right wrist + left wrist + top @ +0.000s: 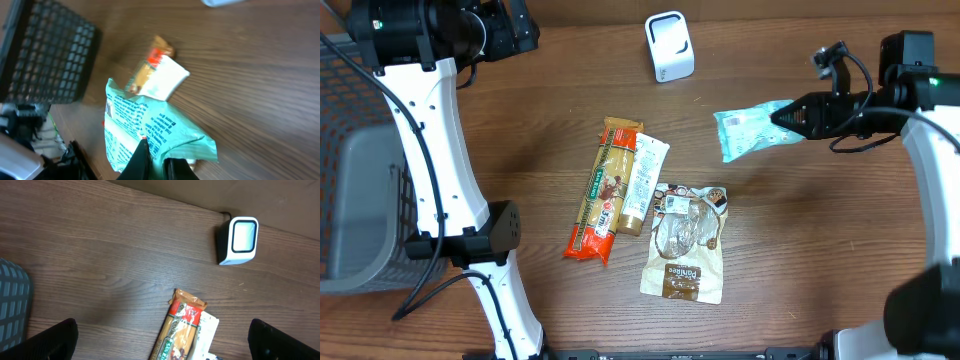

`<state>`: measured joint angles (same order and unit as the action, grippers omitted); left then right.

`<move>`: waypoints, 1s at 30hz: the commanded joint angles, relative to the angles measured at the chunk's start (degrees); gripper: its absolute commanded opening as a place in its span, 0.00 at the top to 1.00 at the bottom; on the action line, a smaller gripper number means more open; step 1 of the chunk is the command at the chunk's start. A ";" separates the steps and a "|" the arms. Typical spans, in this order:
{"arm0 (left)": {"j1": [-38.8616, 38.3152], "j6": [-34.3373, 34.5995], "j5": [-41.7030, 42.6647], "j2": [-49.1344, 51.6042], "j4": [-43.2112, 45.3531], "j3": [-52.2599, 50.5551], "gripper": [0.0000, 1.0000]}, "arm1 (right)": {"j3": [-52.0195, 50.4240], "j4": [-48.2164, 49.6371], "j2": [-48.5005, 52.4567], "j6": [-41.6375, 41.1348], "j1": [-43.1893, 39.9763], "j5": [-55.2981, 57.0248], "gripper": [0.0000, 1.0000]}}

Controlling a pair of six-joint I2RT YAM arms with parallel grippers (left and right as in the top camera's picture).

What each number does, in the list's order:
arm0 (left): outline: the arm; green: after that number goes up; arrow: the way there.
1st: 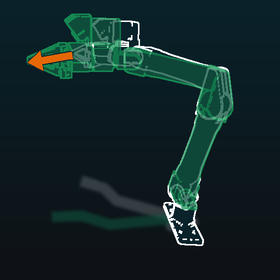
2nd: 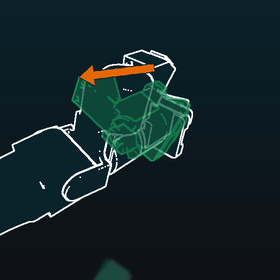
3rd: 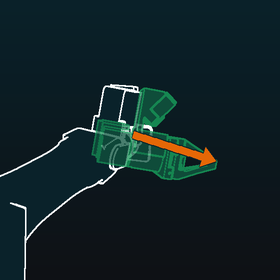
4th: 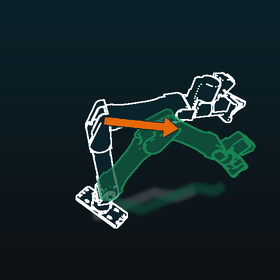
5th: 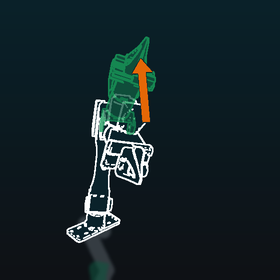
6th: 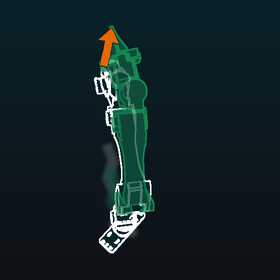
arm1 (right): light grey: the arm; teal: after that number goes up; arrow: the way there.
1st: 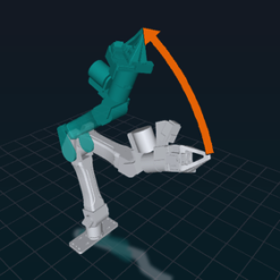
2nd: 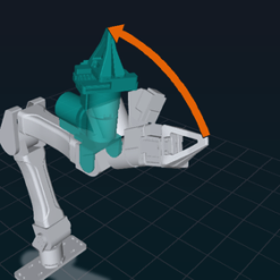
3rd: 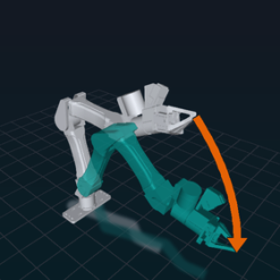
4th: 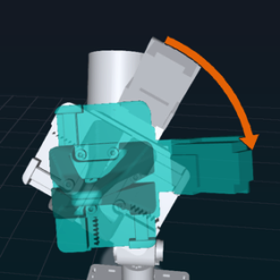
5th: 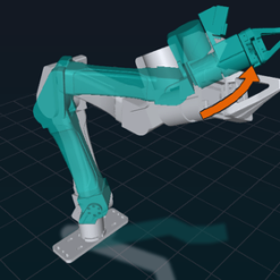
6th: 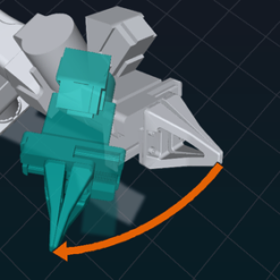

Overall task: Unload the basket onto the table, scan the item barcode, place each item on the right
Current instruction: 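Lift the tissue pack and carry it toward the white scanner, then hold the tissue pack in front of the white scanner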

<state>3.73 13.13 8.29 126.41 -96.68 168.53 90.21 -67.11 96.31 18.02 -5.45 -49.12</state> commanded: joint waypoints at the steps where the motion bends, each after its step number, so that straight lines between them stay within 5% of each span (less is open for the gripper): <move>1: -0.52 -0.07 -0.37 -0.94 -0.11 0.33 0.00 | 0.68 0.52 -2.91 0.39 2.10 -1.29 0.96; 6: -0.52 -0.07 -0.37 -0.94 -0.11 0.33 0.00 | 0.68 4.26 -3.98 -5.33 6.84 4.11 0.96; 12: -0.52 -0.07 -0.37 -0.94 -0.11 0.33 0.01 | 2.91 12.17 -3.82 -17.97 18.18 32.94 0.96; 19: -0.52 -0.07 -0.39 -0.94 -0.11 0.33 0.01 | 4.15 28.79 -1.20 -18.21 31.45 70.75 0.96; 22: -0.52 -0.07 -0.37 -0.94 -0.11 0.33 0.00 | 4.15 38.82 2.03 -10.78 33.88 78.60 0.96; 30: -0.42 -0.07 -0.37 -0.94 -0.11 0.33 0.00 | 4.15 62.60 14.01 26.34 34.49 79.12 0.96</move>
<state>3.73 13.13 8.27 126.41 -96.66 168.53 93.19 -9.43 106.54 27.27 29.19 25.85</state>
